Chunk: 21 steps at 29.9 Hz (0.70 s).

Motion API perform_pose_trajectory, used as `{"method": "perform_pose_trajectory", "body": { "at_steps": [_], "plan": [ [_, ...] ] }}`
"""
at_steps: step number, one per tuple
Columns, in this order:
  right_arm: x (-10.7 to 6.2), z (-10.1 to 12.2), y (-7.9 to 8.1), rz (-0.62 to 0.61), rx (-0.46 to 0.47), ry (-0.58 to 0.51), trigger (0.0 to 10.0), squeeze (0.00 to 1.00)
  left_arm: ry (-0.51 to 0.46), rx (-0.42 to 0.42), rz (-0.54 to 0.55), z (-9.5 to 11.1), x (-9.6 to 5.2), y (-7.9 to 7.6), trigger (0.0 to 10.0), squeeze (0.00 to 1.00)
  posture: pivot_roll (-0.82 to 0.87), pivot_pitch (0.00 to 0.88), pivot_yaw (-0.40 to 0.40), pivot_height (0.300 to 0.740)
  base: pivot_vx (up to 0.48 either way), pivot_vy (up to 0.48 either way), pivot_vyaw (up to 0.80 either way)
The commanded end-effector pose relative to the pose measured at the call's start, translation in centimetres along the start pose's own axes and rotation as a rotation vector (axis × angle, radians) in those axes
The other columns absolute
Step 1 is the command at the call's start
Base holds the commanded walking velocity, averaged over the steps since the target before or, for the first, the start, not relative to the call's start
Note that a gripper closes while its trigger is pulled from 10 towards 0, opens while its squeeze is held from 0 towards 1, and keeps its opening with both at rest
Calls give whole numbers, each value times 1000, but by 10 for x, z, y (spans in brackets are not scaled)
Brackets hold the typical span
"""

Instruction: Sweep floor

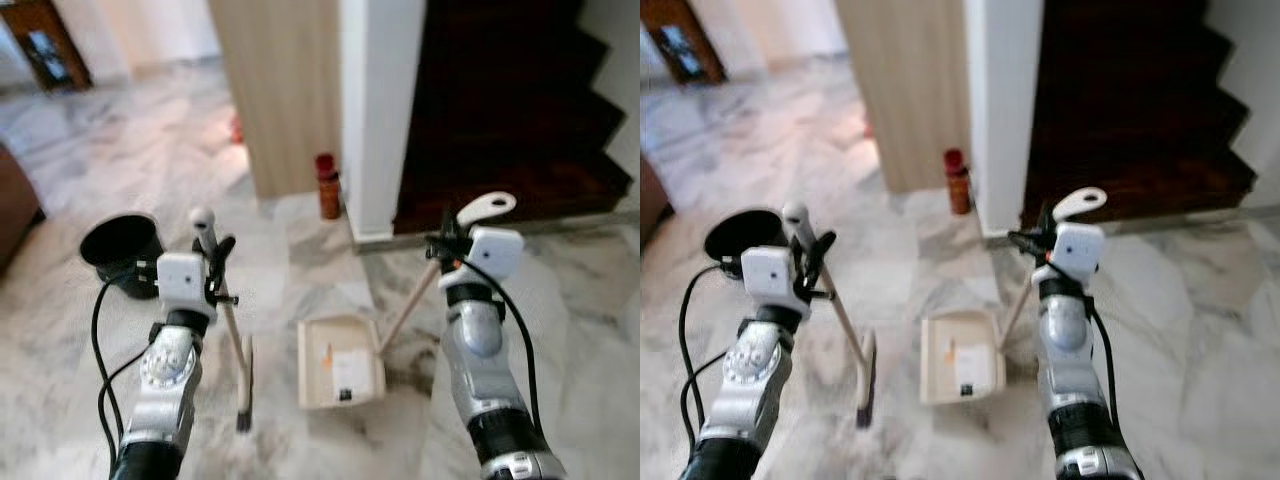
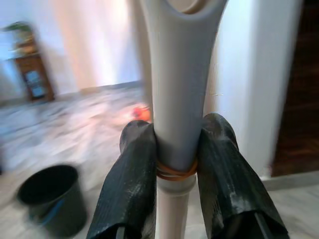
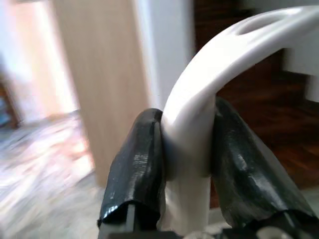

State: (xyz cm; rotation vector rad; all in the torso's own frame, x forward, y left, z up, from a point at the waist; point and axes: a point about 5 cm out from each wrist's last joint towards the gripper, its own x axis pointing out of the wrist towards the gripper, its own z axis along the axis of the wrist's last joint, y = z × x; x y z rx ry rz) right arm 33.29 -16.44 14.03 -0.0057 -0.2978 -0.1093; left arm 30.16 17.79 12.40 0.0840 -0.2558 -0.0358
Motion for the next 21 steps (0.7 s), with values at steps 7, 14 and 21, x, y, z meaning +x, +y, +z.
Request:
{"method": "perform_pose_trajectory", "body": {
  "at_steps": [7,14,21],
  "plan": [
    [-2,4,4,19,55,-6,10000,0,-38,7,22,7,-4,1,10000,0,-35,57,20,740,0,0,0],
    [-4,-5,0,-36,152,68,10000,0,-35,0,23,7,-6,-1,10000,0,-29,46,10,740,0,0,0],
    [-5,-6,-1,-27,148,82,10000,0,-36,2,23,7,-8,-4,10000,0,-29,53,4,740,0,0,0]
  ]
}}
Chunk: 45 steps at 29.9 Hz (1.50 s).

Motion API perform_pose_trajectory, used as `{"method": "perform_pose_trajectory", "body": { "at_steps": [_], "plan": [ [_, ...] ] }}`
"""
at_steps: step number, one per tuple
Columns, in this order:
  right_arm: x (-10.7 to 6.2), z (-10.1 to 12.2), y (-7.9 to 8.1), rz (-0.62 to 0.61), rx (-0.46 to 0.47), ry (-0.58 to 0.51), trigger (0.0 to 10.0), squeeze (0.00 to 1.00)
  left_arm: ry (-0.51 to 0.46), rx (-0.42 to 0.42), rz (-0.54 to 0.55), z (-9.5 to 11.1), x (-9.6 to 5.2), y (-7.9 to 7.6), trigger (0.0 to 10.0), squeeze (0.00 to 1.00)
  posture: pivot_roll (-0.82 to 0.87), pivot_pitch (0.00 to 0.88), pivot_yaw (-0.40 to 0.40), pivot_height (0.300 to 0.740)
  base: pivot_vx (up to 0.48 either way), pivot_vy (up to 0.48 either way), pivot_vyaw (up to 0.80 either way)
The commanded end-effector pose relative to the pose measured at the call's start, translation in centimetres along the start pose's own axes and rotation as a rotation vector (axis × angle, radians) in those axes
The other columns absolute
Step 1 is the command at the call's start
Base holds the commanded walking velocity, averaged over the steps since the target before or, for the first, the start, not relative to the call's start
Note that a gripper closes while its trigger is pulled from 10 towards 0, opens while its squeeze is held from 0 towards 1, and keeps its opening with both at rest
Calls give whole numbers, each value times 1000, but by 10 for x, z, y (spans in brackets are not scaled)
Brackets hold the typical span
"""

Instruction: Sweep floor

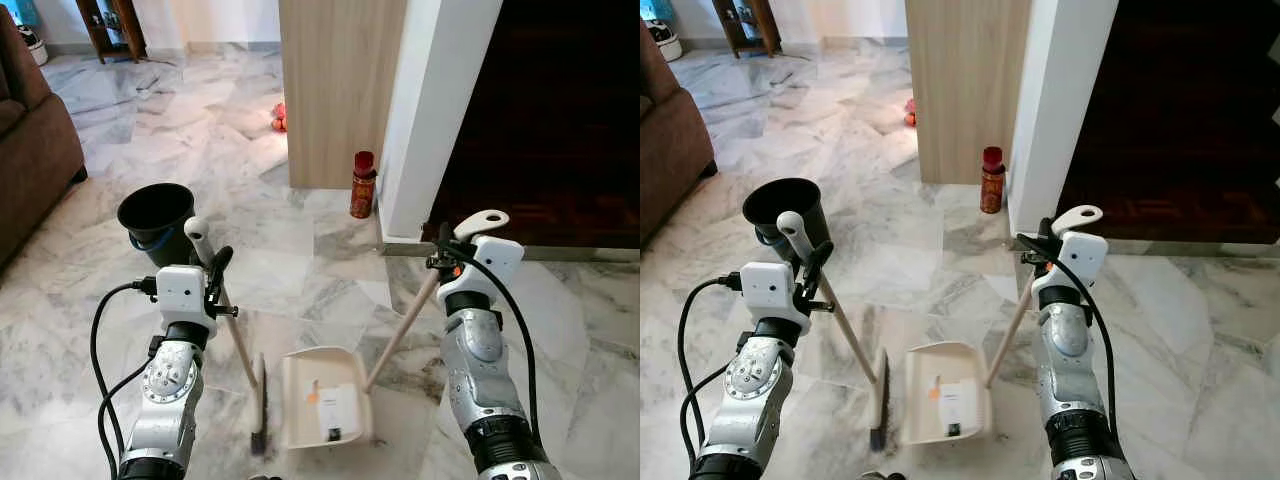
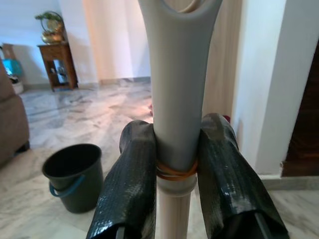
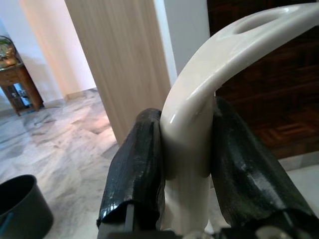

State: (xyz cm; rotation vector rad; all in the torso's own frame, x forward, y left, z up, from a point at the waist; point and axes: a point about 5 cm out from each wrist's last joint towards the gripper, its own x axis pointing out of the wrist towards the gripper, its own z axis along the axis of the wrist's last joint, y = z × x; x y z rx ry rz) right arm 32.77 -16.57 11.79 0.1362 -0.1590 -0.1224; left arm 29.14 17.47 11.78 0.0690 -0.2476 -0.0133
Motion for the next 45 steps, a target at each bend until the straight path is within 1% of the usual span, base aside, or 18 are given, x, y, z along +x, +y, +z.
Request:
{"method": "perform_pose_trajectory", "body": {
  "at_steps": [1,4,9,18,23,31,38,41,45],
  "plan": [
    [5,15,2,12,18,-62,10000,0,-47,15,-1,11,4,-1,10000,0,-28,57,2,740,0,0,0],
    [5,15,1,12,19,-60,10000,0,-51,17,0,11,4,-2,10000,0,-28,69,-3,740,0,0,0],
    [5,13,-2,12,21,-43,10000,0,-49,13,14,10,0,-2,10000,0,-24,77,-21,740,0,0,0],
    [9,17,-10,17,16,-45,10000,0,-49,-8,35,9,-1,-8,10000,0,-25,69,-53,740,0,256,0],
    [9,21,-18,24,3,-61,10000,0,-51,-25,46,8,-3,-15,10000,0,-29,67,-79,740,0,276,0],
    [7,21,-29,18,-15,-51,10000,0,-45,-49,59,5,-6,-21,10000,0,-36,66,-114,740,0,285,0],
    [5,20,-35,20,-31,-44,10000,0,-40,-54,65,3,-8,-23,10000,0,-46,69,-125,740,0,287,0],
    [4,20,-42,16,-52,-36,10000,0,-35,-55,69,2,-10,-24,10000,0,-53,71,-127,740,0,285,0],
    [1,20,-51,7,-67,-34,10000,0,-22,-62,67,0,-12,-27,10000,0,-73,65,-106,740,0,289,0]
  ]
}}
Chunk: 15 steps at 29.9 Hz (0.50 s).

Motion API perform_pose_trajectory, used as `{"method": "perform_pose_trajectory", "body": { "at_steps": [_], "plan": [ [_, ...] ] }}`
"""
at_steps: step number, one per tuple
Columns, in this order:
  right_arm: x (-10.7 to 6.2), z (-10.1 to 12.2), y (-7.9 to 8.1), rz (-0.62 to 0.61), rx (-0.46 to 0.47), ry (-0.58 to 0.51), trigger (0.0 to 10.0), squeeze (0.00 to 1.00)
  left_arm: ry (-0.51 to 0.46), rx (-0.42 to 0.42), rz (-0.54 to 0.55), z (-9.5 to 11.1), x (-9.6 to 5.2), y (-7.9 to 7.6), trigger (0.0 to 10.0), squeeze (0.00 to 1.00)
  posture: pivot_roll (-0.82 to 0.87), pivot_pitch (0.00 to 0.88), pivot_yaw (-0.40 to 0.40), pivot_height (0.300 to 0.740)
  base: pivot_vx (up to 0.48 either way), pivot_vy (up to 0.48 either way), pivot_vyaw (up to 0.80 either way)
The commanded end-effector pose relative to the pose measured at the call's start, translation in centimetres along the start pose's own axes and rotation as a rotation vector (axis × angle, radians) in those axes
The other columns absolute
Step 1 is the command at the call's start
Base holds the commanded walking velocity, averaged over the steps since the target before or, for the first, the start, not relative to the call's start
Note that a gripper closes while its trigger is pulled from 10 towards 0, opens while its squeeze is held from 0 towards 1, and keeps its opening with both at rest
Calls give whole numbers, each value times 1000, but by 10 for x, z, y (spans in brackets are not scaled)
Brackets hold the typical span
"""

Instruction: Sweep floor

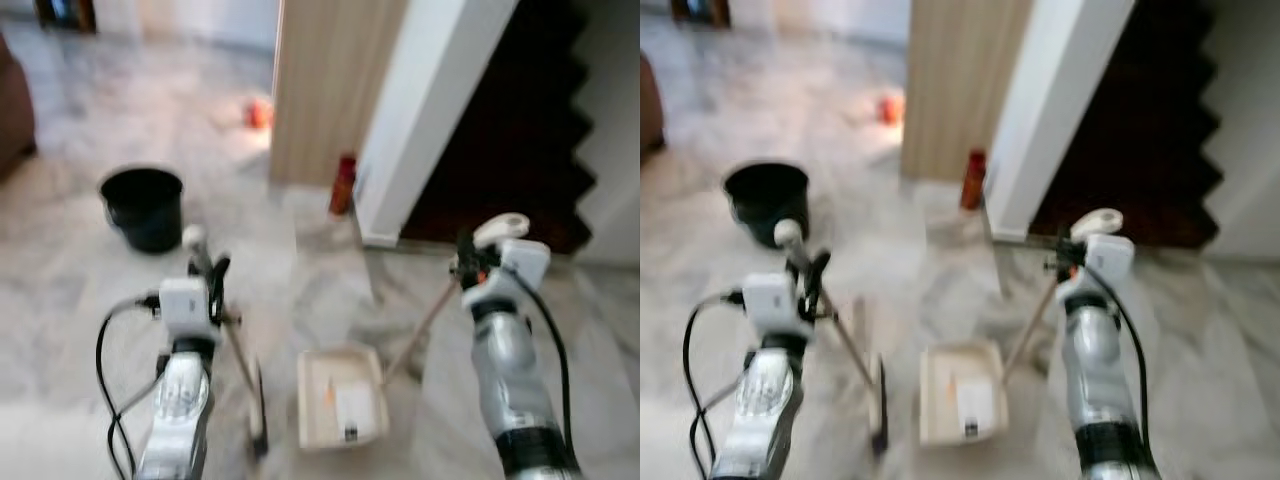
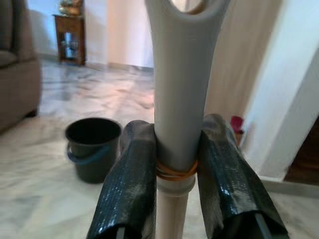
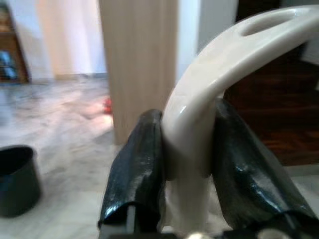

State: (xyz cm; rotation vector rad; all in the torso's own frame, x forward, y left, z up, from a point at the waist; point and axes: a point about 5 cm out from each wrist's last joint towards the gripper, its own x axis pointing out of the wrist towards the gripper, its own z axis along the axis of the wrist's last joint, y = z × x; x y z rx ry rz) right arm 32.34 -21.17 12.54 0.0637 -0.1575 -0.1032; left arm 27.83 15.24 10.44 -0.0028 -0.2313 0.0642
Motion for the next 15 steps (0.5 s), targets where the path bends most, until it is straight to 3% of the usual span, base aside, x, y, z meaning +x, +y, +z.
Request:
{"method": "perform_pose_trajectory", "body": {
  "at_steps": [1,7,15],
  "plan": [
    [-3,5,-8,-21,1,-31,10000,0,-38,-4,-22,7,2,-6,10000,0,-79,63,-99,740,0,289,0],
    [-12,2,-20,-77,-10,-25,10000,0,-29,-6,-67,8,4,-10,10000,0,-80,46,-82,740,0,287,0],
    [-6,5,-13,-49,-5,-28,10000,0,-45,6,-28,9,9,-2,10000,0,-74,45,-111,740,0,289,0]
  ]
}}
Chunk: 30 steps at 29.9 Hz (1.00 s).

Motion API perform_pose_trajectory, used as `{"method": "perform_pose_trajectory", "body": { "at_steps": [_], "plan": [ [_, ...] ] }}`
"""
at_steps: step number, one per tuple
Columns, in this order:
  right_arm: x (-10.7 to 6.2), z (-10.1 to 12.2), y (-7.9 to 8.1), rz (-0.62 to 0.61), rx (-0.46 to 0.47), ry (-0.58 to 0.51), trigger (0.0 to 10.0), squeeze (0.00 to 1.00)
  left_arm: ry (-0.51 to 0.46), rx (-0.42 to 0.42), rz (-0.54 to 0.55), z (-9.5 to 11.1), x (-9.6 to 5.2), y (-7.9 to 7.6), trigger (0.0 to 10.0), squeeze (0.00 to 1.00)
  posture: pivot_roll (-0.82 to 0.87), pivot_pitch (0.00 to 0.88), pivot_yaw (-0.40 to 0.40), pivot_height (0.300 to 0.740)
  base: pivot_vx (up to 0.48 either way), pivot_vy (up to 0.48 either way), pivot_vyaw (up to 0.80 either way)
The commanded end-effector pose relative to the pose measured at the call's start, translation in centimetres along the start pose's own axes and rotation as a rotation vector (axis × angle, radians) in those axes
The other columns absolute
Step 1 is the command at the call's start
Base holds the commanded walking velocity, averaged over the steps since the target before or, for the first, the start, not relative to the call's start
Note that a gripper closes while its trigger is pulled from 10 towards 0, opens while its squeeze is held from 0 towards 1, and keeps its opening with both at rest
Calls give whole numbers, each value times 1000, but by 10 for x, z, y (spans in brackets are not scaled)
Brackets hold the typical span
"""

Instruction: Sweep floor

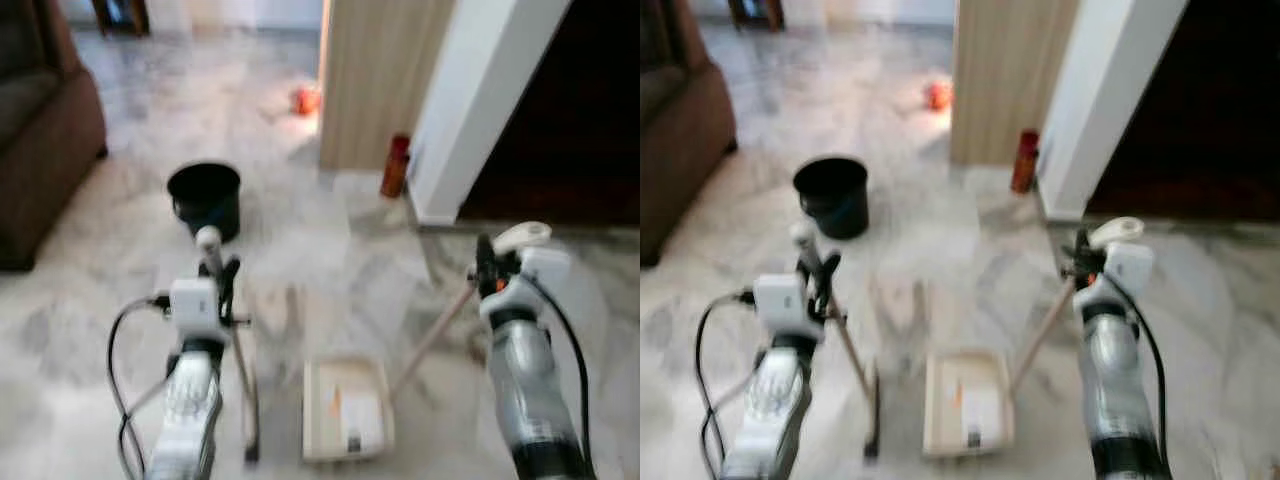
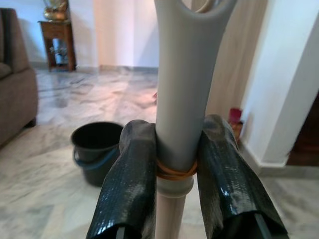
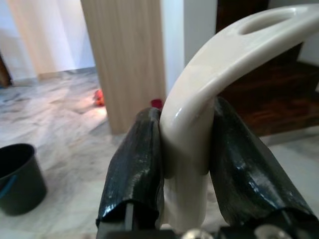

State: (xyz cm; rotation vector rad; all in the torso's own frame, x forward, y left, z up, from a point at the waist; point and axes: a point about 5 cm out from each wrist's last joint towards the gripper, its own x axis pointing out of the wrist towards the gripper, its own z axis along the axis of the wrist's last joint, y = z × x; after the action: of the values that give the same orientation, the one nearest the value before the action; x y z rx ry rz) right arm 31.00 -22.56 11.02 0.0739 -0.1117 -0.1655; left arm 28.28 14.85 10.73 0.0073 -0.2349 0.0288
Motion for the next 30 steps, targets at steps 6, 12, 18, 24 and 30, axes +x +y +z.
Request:
{"method": "perform_pose_trajectory", "body": {
  "at_steps": [6,12,18,24,30],
  "plan": [
    [11,17,13,26,15,-69,10000,0,-40,19,30,7,4,12,10000,0,-40,49,-103,740,0,287,0],
    [7,7,26,24,58,-47,10000,0,-41,52,21,11,4,22,10000,0,-20,52,-59,740,0,287,0],
    [4,3,30,20,72,-41,10000,0,-41,57,8,12,5,23,10000,0,-16,51,-47,740,0,288,0],
    [4,2,35,24,86,-39,10000,0,-41,54,-7,13,6,19,10000,0,-9,43,-40,740,0,286,0],
    [4,1,40,32,97,-37,10000,0,-40,57,-9,13,5,22,10000,0,-1,46,-39,740,0,289,0]
  ]
}}
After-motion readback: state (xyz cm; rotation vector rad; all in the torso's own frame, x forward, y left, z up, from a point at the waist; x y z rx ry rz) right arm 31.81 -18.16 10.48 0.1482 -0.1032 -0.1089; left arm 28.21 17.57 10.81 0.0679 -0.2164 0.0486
